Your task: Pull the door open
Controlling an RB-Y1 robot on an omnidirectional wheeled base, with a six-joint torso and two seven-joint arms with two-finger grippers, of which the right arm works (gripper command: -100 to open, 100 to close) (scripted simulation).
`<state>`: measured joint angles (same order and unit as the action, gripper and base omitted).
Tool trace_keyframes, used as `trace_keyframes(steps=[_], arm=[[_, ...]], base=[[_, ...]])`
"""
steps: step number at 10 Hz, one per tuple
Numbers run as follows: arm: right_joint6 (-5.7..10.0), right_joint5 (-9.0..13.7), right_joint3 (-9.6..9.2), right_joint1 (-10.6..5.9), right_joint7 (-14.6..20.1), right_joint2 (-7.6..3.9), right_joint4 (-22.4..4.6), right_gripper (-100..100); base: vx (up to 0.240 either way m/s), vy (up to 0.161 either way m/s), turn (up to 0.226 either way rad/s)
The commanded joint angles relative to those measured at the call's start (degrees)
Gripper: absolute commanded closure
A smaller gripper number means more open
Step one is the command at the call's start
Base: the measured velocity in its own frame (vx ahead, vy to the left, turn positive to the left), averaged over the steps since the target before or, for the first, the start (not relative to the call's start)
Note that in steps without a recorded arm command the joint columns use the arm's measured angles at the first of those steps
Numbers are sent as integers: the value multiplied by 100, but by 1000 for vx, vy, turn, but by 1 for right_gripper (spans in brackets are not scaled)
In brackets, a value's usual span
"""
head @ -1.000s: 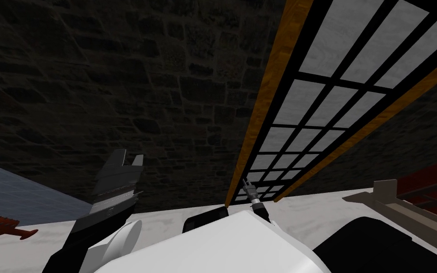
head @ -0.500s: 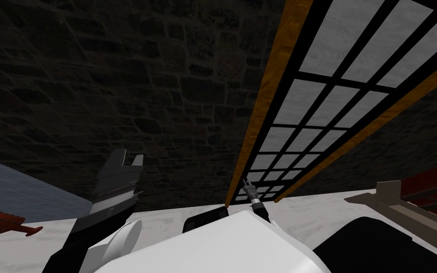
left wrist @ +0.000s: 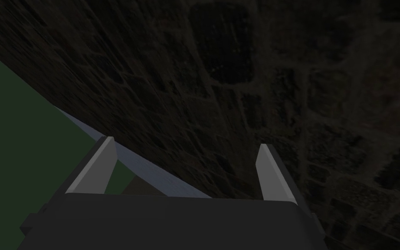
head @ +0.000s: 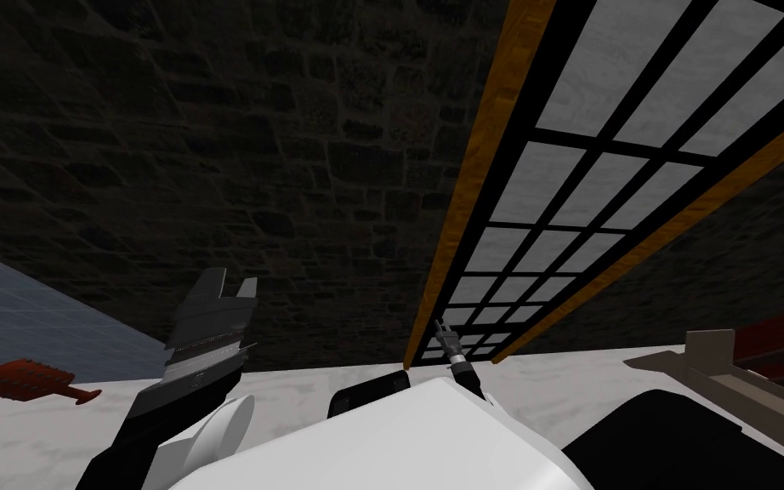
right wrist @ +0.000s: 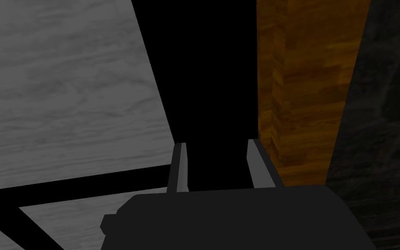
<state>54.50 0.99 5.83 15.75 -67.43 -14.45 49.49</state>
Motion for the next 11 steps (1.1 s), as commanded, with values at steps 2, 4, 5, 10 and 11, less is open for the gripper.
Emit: trace_keyframes(steps=[2, 4, 5, 10, 11], arm=[[-18, 52, -30, -13, 252, 12, -21, 100], [-24, 111, -48, -46, 508, 9, -46, 100], [-26, 140, -57, -63, 636, 7, -58, 100], [-42, 304, -108, -154, 1354, -2, -128, 100], [-46, 341, -120, -175, 1513, -4, -144, 100]], base=[[-42, -8, 27], [-45, -9, 39], [-45, -10, 45], [-49, -12, 45], [-43, -11, 59]])
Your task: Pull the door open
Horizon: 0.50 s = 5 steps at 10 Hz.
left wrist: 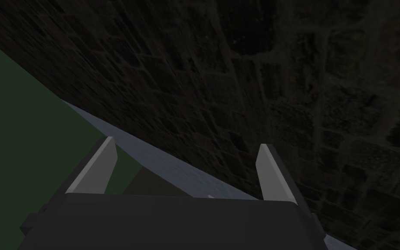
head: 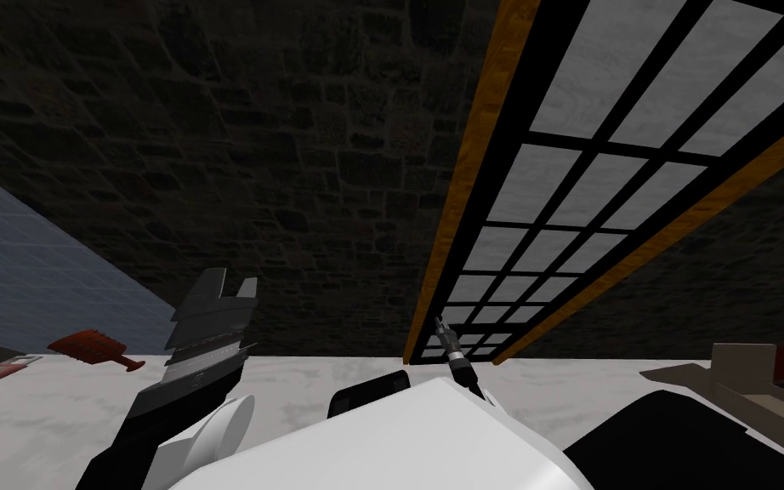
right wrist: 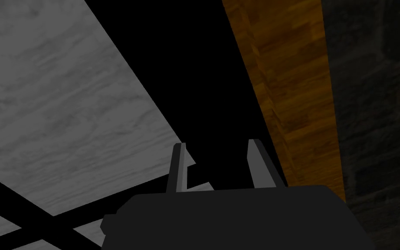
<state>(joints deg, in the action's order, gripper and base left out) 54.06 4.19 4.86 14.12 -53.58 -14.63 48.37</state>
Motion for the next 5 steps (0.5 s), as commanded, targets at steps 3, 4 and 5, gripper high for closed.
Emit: trace_keyframes(steps=[3, 4, 5], arm=[[-13, 133, -58, -75, 607, 8, -80, 100], [-13, 133, -58, -75, 652, 8, -80, 100], [-17, 176, -71, -99, 854, 5, -98, 100]], base=[[-52, -12, 51], [-35, -8, 18], [-28, -2, 35]])
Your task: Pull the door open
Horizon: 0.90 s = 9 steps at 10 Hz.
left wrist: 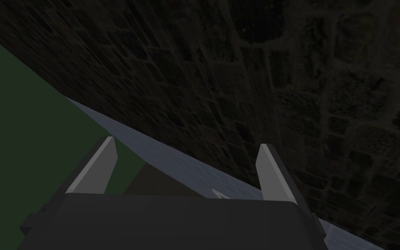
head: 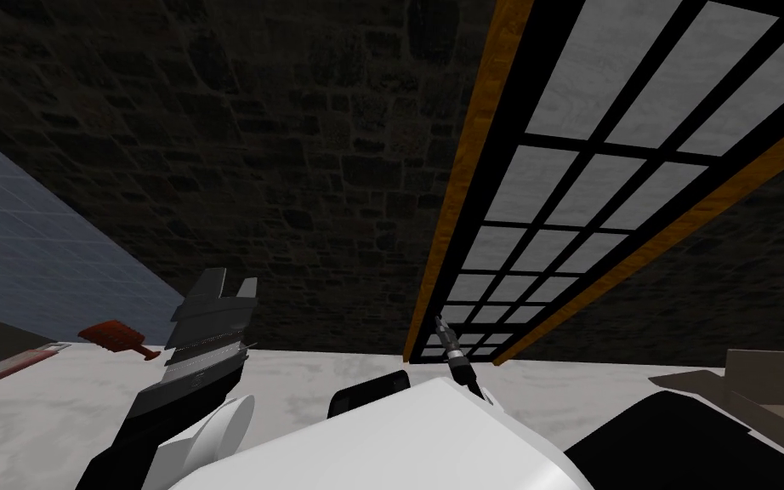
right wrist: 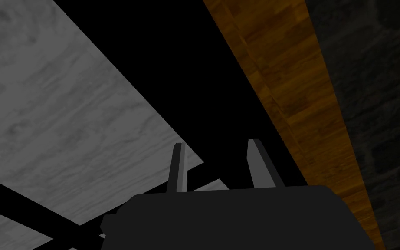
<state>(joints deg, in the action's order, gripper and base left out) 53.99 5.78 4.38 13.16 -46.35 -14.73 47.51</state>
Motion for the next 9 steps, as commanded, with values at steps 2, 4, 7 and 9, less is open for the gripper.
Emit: trace_keyframes(steps=[2, 4, 7, 9], arm=[[-14, 60, -37, -27, 333, 14, -30, 100], [-22, 146, -63, -75, 692, 9, -67, 100], [146, 25, -10, 121, 133, -56, -61, -100], [253, -38, 16, 231, -193, -97, -63, -100]], base=[[-36, -7, 36], [-40, -7, 50], [-12, 33, -33], [-7, 38, -31]])
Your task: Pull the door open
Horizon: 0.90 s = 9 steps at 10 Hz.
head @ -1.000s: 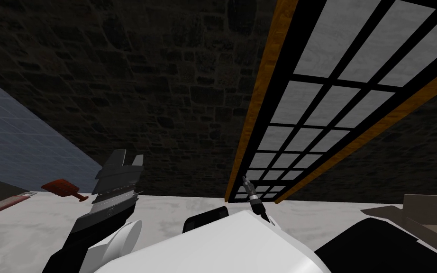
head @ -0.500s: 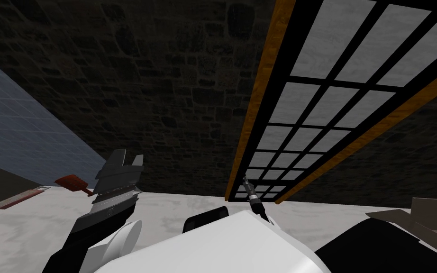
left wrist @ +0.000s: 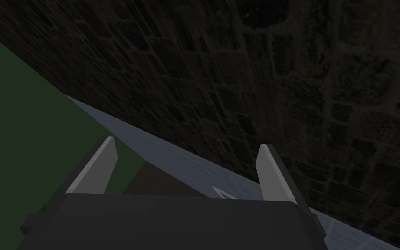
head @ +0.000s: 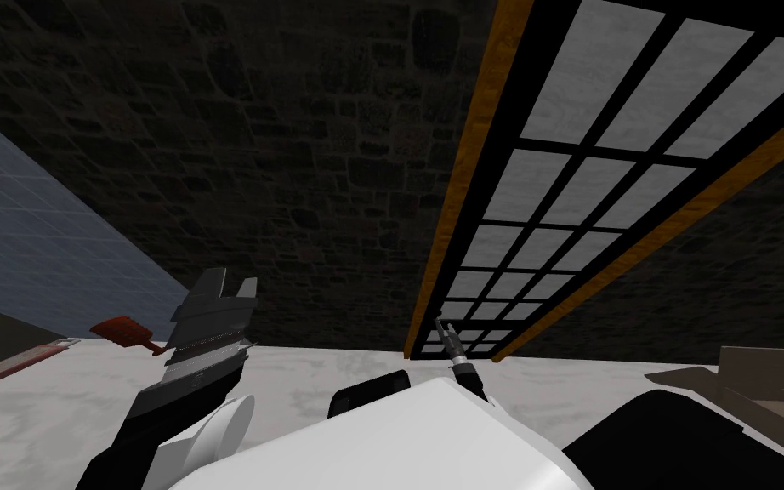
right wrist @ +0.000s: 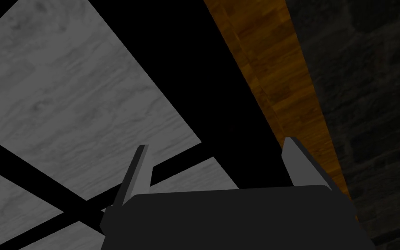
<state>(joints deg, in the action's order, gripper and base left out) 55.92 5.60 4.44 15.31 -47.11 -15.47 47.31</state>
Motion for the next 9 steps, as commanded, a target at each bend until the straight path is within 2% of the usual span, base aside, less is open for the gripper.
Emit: trace_keyframes(steps=[1, 5, 6, 8, 9], arm=[[118, -54, 24, 76, -286, -45, -45, -100], [300, -162, 68, 266, -889, -116, -52, -100], [300, -162, 68, 266, -983, -116, -52, -100], [419, -233, 97, 390, -1338, -162, -58, -100], [419, -233, 97, 390, -1417, -162, -58, -100]], base=[[-8, 37, -38], [-12, 31, -28], [-11, 28, -14], [-9, 31, -24], [-9, 25, -19]])
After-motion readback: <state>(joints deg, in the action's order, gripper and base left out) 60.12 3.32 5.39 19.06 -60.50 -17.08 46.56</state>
